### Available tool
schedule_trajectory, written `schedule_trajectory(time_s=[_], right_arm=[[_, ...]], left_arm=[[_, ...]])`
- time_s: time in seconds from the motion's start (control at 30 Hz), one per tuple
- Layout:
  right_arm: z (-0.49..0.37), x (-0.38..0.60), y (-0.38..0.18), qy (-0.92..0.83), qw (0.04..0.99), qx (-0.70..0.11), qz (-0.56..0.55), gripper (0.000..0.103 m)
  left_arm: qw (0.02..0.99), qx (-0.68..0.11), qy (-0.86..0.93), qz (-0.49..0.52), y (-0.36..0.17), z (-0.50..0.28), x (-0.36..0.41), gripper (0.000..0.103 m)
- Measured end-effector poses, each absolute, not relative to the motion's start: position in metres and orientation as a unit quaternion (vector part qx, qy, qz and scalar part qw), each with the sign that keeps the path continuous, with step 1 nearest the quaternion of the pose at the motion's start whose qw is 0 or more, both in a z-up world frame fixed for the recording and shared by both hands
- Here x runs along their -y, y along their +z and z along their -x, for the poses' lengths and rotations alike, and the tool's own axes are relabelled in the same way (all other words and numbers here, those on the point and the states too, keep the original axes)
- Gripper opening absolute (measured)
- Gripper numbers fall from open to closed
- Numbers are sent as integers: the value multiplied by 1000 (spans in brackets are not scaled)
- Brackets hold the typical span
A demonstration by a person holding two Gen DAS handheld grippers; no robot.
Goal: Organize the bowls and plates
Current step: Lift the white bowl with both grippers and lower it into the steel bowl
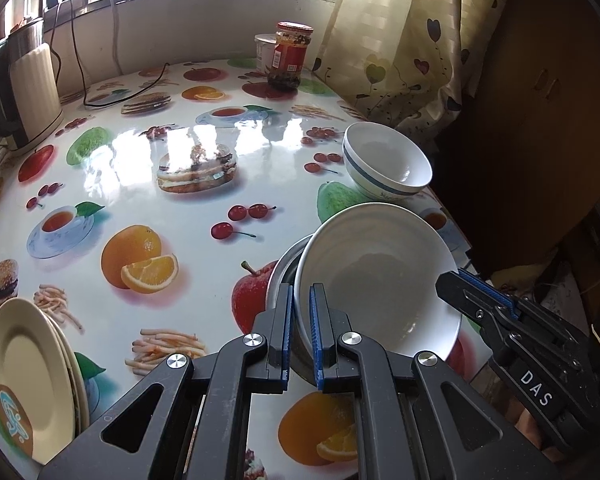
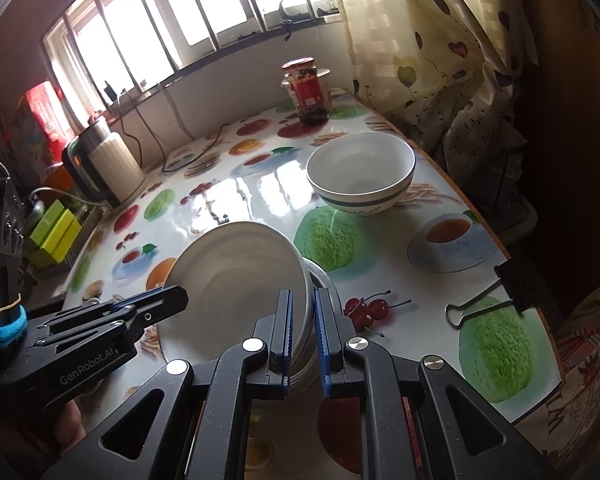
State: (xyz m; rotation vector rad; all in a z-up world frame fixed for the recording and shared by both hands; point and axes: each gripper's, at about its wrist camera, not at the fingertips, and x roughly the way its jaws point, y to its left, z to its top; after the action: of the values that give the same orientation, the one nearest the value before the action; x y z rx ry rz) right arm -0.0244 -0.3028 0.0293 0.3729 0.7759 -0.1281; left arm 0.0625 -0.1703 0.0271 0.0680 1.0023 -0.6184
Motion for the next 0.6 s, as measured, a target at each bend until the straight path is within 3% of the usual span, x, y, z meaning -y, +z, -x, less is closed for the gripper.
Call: schedule_trajectory(time_s=[0.6], right_arm=[[23,304,19,-64,901,-383,-192,14]], left_arm=[[823,-488,-290,-30,17,-65,172,9]])
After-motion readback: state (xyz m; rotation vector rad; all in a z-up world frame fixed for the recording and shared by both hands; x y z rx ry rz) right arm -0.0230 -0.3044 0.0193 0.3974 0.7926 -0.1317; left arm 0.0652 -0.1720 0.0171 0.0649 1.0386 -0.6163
